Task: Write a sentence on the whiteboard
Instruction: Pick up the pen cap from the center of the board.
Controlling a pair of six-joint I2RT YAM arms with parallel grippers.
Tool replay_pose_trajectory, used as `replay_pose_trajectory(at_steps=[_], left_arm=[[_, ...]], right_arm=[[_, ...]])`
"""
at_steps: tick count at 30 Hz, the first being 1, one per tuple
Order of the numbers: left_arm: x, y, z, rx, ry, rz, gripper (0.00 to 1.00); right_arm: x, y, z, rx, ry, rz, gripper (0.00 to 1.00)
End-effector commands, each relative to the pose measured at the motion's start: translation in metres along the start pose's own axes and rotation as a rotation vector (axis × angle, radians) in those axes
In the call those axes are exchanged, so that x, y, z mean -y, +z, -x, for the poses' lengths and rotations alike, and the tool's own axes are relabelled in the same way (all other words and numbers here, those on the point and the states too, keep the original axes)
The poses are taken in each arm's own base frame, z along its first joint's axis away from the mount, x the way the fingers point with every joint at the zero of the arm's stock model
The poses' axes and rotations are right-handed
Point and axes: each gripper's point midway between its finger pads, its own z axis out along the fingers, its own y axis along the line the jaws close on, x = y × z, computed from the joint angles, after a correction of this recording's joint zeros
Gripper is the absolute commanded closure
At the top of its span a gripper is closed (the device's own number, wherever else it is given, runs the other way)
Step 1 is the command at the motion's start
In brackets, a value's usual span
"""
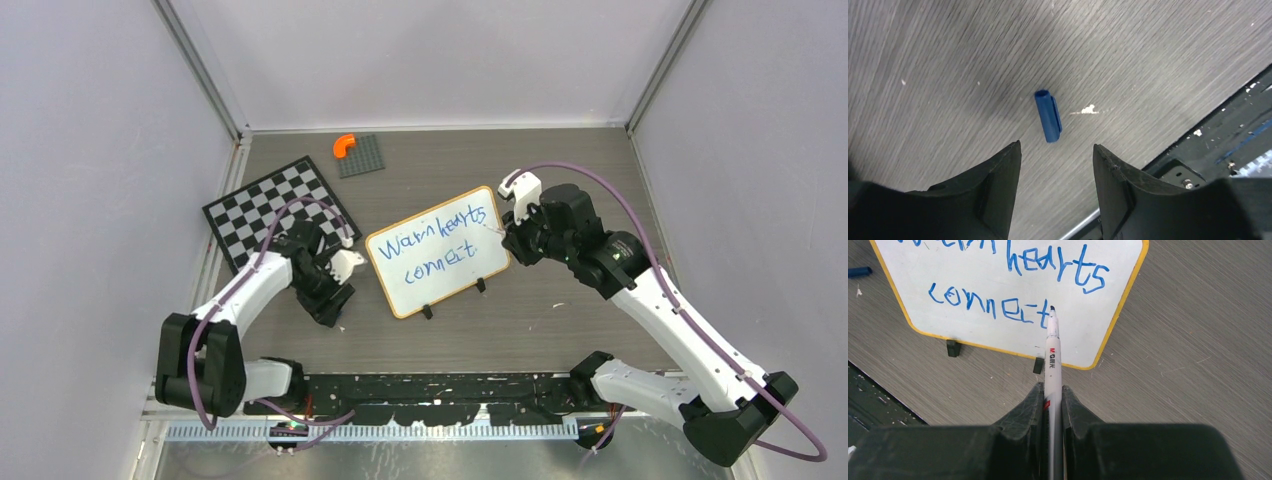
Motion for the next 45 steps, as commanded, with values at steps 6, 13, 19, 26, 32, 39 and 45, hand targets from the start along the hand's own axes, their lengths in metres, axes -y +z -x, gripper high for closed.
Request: replay_pose_trajectory(at_steps=[6, 13, 19, 26, 32, 39, 45], left_arm=[[-0.004, 0.017, 0.011, 0.025, 0.167, 0.092, 0.47], [-0.020, 0.034, -0.007, -0.047, 0.247, 0.172, 0.60], [-0.027, 0.034, -0.003, -0.039, 0.267, 0.200, 0.76], [-0.015, 0.023, 0.008, 0.013, 0.284, 0.140, 0.94], [-0.007, 0.005, 0.011, 0.028, 0.274, 0.102, 1.00], [0.008, -0.030, 0.009, 0.040, 0.294, 0.094, 1.00], [0.040, -0.076, 0.049, 0.129, 0.326, 0.039, 1.00]], right_arm=[[0.007, 0.001, 0.012, 0.038, 0.010, -0.030, 1.00], [0.007, 0.003, 0.012, 0.027, 0.010, -0.027, 1.00], [0.007, 0.003, 0.011, 0.023, 0.009, -0.030, 1.00], [0.007, 0.002, 0.011, 0.022, 0.006, -0.030, 1.00], [0.008, 0.001, 0.008, 0.011, 0.000, -0.033, 1.00], [0.004, -0.001, 0.008, 0.002, 0.005, -0.012, 1.00], [-0.014, 0.003, 0.014, 0.000, 0.010, 0.097, 1.00]])
